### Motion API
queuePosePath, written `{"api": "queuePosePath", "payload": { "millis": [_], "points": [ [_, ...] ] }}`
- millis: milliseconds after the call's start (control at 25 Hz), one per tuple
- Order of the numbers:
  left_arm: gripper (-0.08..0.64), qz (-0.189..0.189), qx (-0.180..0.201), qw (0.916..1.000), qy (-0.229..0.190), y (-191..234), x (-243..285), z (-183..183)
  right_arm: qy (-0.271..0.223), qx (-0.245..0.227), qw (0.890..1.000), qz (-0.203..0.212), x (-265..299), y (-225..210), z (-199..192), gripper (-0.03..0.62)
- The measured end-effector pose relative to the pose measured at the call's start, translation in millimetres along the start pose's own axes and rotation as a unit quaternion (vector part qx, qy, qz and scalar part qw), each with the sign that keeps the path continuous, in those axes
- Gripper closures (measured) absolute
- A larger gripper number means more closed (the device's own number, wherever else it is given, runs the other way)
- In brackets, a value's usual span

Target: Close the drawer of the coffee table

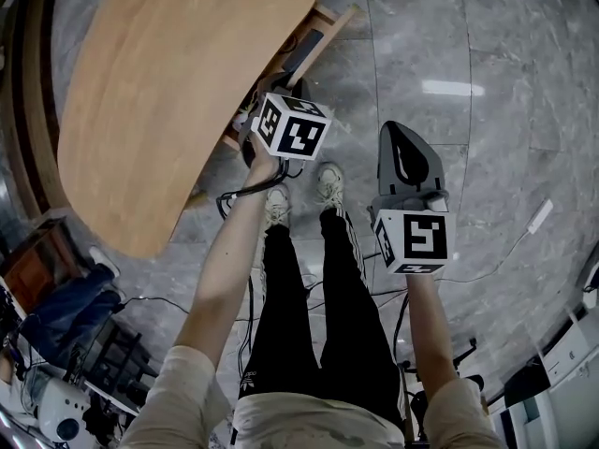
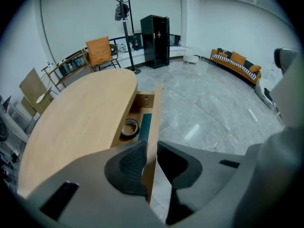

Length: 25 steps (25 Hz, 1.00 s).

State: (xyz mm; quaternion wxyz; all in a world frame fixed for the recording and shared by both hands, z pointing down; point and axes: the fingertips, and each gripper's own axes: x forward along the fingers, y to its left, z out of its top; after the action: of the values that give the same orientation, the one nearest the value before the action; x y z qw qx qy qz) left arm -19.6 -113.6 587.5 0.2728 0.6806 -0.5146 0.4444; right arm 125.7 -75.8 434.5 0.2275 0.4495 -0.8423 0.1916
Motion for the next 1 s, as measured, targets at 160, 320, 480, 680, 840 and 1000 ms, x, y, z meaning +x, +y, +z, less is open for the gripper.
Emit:
{"api": "queuePosePath", "payload": {
  "millis": [160, 320, 480, 680, 840, 1000],
  "points": [
    [0.485, 0.019, -0.029, 0.9994, 0.000, 18.6, 0.0, 0.4, 0.000, -0.006, 1.000, 0.007, 5.9, 3.2, 2.5, 0.588],
    [0.476, 0.033, -0.062, 0.9975, -0.008, 20.2, -4.0, 2.4, 0.001, -0.010, 1.000, 0.014, 8.8, 8.3, 3.2, 0.588],
    [0.476, 0.045, -0.149, 0.9859, -0.060, 16.9, -33.7, 16.0, 0.002, -0.010, 1.000, 0.019, 8.1, 12.1, 2.7, 0.588],
    [0.552, 0.071, -0.350, 0.9285, -0.103, 3.3, -61.3, -4.6, 0.009, -0.011, 1.000, 0.026, 7.5, 21.4, -0.5, 0.588],
    [0.552, 0.123, -0.457, 0.8764, -0.088, -2.9, -56.1, -40.1, 0.014, -0.035, 0.998, 0.045, 6.6, 29.1, -0.6, 0.588],
    [0.552, 0.189, -0.508, 0.8366, -0.077, 9.4, -44.9, -63.7, 0.020, -0.041, 0.998, 0.053, 5.7, 33.8, -7.5, 0.588]
  ]
}}
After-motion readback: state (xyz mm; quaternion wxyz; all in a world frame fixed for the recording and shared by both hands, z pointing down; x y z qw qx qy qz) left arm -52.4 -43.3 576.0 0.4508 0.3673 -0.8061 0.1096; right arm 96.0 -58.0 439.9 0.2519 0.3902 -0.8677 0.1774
